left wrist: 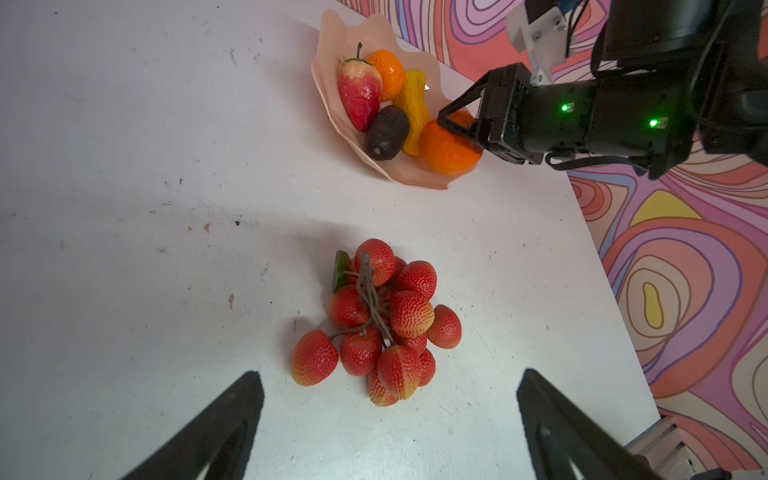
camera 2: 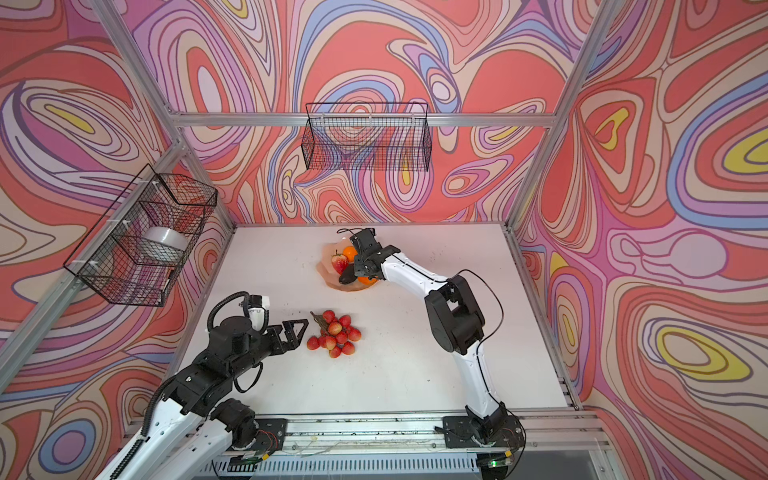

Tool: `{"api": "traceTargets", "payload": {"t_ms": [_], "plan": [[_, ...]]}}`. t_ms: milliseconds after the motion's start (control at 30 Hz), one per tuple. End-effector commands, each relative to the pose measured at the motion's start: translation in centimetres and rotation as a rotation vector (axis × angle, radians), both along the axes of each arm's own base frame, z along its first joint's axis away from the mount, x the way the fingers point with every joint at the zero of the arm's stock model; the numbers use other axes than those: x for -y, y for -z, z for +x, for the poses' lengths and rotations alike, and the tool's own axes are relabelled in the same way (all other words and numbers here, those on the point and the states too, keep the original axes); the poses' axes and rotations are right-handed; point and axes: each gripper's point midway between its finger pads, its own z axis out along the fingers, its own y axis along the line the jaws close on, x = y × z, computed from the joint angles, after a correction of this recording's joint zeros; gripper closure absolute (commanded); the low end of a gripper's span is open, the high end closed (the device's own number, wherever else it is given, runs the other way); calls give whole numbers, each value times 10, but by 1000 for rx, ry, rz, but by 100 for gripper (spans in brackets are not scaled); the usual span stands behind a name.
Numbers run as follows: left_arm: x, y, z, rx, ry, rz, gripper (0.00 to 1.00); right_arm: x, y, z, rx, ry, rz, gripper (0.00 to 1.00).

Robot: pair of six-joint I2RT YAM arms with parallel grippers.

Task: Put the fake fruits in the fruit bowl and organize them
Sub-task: 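Place the large orange in the bowl with the right gripper, then grasp the lychee bunch by its stem with the left gripper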

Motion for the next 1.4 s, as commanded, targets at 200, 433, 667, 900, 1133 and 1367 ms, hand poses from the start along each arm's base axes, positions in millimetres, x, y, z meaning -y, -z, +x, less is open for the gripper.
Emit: {"api": "traceTargets", "payload": {"t_ms": [200,433,667,900,1133,1367], "plan": [[21,24,8,-51,72,-43,6,-7,-13,10,15,-1,54,25],[31,29,22,-60,82,-64,7,-1,-106,7,171,3,149,16],[43,41,40,-95,90,-61,13,39,-163,-42,271,58,229,12],[38,59,62,-116,19,4,24,93,-157,-106,257,160,267,11],[42,49,89,-85,-23,4,42,142,-138,-156,243,274,272,10],[55,67,93,-169,18,1,57,163,-132,-179,225,301,243,10]]}}
